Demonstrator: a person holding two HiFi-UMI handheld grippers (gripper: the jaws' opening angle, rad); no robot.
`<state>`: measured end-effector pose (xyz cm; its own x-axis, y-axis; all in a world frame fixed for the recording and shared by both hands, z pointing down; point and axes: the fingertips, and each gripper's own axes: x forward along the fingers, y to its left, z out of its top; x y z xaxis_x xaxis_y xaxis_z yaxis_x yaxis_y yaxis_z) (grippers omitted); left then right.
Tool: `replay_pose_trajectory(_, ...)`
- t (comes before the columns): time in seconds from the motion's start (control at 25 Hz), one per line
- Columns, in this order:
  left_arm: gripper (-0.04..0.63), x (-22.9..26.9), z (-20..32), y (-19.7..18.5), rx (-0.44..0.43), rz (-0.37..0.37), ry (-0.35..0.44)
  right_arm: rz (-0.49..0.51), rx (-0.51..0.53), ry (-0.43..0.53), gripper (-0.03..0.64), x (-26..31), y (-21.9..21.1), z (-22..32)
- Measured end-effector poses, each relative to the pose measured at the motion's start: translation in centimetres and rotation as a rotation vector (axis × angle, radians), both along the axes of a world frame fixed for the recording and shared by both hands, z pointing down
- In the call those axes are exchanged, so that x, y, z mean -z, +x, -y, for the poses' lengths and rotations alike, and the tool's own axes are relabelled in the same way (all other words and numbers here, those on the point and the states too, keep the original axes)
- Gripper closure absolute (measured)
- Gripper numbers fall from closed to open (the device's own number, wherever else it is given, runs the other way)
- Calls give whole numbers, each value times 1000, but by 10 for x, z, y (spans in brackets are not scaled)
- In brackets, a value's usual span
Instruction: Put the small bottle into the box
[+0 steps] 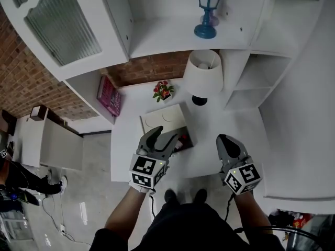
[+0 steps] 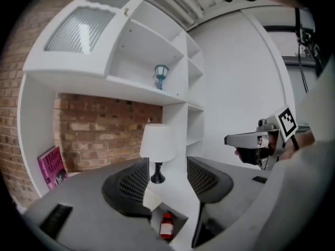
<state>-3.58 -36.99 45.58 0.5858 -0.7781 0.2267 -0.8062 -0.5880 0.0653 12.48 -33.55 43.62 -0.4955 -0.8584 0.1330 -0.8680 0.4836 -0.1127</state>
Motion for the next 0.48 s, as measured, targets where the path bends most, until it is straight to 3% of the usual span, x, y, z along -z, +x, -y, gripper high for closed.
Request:
replay_pose_trajectory(0.16, 406, 55, -17, -14, 64, 5, 189, 23, 0, 76, 614, 37, -7, -1)
replay_pose_trajectory(0.24, 465, 81, -26, -20, 84, -21, 265, 34, 2, 122, 614, 58, -10, -4)
replay_pose_trajectory(0.32, 513, 99, -33, -24, 103, -59, 277, 35, 1, 173, 614, 79, -13, -9)
replay_pose_trajectory(0.48, 526, 118, -43, -41, 166, -99, 303, 1, 3, 262, 614, 106, -21, -20)
